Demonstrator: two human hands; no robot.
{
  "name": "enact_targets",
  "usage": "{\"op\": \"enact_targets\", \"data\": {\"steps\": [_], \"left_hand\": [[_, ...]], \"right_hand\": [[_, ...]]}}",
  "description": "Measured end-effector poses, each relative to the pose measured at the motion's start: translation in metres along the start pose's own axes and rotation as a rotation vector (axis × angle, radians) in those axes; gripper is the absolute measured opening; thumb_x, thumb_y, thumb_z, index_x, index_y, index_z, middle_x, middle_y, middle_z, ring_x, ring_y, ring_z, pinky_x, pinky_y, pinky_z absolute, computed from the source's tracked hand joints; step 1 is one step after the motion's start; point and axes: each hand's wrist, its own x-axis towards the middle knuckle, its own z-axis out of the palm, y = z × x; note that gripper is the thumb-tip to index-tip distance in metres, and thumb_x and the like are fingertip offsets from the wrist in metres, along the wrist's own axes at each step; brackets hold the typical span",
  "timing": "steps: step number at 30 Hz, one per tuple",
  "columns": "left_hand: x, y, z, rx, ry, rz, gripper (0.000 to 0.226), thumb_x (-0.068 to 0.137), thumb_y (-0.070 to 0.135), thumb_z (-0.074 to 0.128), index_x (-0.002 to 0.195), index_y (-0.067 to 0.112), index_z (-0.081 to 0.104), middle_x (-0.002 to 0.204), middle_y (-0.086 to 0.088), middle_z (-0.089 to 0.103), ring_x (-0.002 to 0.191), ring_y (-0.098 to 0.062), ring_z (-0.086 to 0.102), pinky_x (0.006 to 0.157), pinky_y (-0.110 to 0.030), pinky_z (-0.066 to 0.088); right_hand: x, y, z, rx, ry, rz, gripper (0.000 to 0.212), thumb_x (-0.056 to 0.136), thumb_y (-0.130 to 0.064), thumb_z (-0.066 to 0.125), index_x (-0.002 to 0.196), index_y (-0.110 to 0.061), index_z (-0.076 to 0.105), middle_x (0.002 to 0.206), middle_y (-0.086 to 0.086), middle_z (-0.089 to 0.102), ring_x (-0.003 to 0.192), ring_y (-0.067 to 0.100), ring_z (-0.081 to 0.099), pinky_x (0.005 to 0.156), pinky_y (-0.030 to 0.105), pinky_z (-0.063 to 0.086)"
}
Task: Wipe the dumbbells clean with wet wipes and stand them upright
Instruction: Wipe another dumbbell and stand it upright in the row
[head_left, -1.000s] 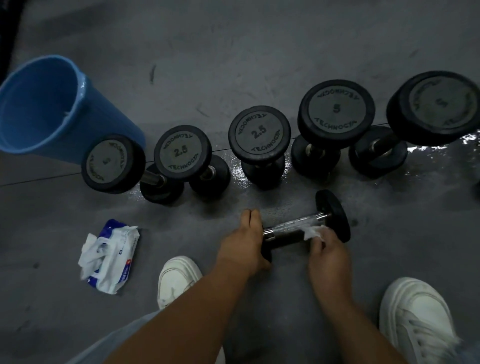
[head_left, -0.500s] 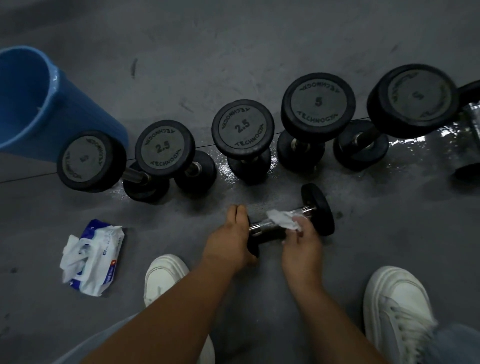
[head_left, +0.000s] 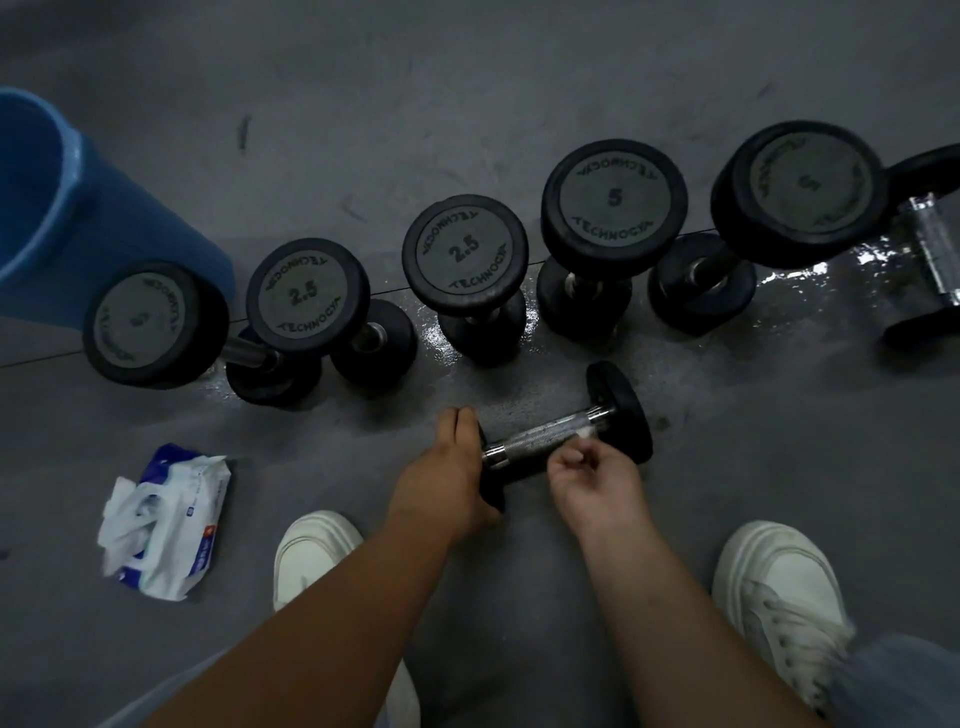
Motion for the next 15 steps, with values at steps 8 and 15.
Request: {"op": "enact_targets", "data": {"steps": [8,15], "left_hand": [[-0.002,0.002,-0.003,0.007,-0.019,0.001,0.113,0.064,0.037,0.086,0.15,0.015,0.015,0.156,-0.001,0.014,0.107,-0.03,0.062,0.08,-0.035,0.049],[0.0,0.001,-0.003,0.001,-0.017,-0.007,0.113,0.062,0.037,0.086,0.148,0.016,0.016,0.154,0.0,0.016,0.106,-0.03,0.063,0.079,-0.036,0.05]], "right_hand": [[0.013,-0.011,-0.013,0.003,0.076,0.006,0.018,0.097,-0.012,0.049,0.079,-0.011,0.051,0.064,-0.002,0.045,0.047,0.004,0.04,0.04,0.012,0.034],[-0.001,-0.006,-0.001,0.137,0.039,-0.051,0.016,0.095,-0.004,0.052,0.079,-0.003,0.055,0.053,0.007,0.059,0.042,0.009,0.055,0.041,0.012,0.045]]}}
